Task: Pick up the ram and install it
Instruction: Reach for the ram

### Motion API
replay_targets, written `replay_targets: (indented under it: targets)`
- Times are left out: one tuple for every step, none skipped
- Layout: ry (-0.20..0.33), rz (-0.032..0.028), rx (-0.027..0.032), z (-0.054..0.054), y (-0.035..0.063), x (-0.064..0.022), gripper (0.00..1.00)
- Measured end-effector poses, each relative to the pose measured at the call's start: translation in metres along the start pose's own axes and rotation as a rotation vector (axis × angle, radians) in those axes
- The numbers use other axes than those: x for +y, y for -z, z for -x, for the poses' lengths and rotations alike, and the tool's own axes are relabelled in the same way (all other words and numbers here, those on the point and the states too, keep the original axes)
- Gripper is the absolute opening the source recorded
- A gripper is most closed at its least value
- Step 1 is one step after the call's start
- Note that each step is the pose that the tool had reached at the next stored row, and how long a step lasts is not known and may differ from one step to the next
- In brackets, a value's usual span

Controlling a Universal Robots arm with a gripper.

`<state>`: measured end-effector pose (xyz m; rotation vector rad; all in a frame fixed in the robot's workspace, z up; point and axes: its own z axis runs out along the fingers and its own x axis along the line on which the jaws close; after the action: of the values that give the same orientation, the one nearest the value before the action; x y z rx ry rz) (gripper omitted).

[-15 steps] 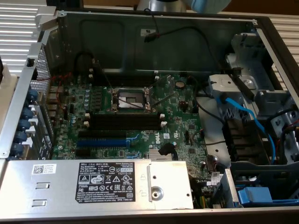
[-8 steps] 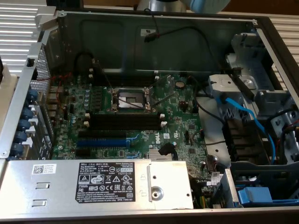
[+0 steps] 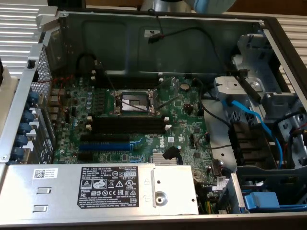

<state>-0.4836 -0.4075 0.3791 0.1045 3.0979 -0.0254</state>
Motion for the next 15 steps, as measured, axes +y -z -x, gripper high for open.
replay_targets:
  targets:
    - [0.001,-0.0001,0.0006,0.0,-0.001,0.0012,0.11]
    - [0.001,0.0,0.0014,0.0,-0.002,0.0023,0.11]
    - [0.002,-0.0002,0.0036,0.0,-0.0028,0.0035,0.11]
    - [0.003,-0.0003,0.0052,-0.001,-0.0036,0.0045,0.11]
    - [0.004,-0.0001,0.0053,-0.001,-0.0045,0.0052,0.11]
    - [0.006,0.0003,0.0054,-0.002,-0.0055,0.0055,0.11]
    - [0.007,0.0005,0.0057,-0.003,-0.0061,0.0056,0.11]
    - [0.01,0.0012,0.0056,-0.004,-0.007,0.0056,0.11]
    - [0.015,0.0022,0.0056,-0.005,-0.0078,0.0055,0.11]
    - [0.018,0.0031,0.0058,-0.006,-0.0083,0.0055,0.11]
    - [0.021,0.0043,0.0057,-0.008,-0.0091,0.0055,0.11]
    - [0.025,0.0054,0.0056,-0.009,-0.0098,0.0055,0.11]
    - [0.029,0.0066,0.0058,-0.01,-0.0104,0.0056,0.11]
    - [0.033,0.0076,0.0056,-0.011,-0.0111,0.006,0.11]
    - [0.035,0.0083,0.0055,-0.011,-0.0115,0.0066,0.11]
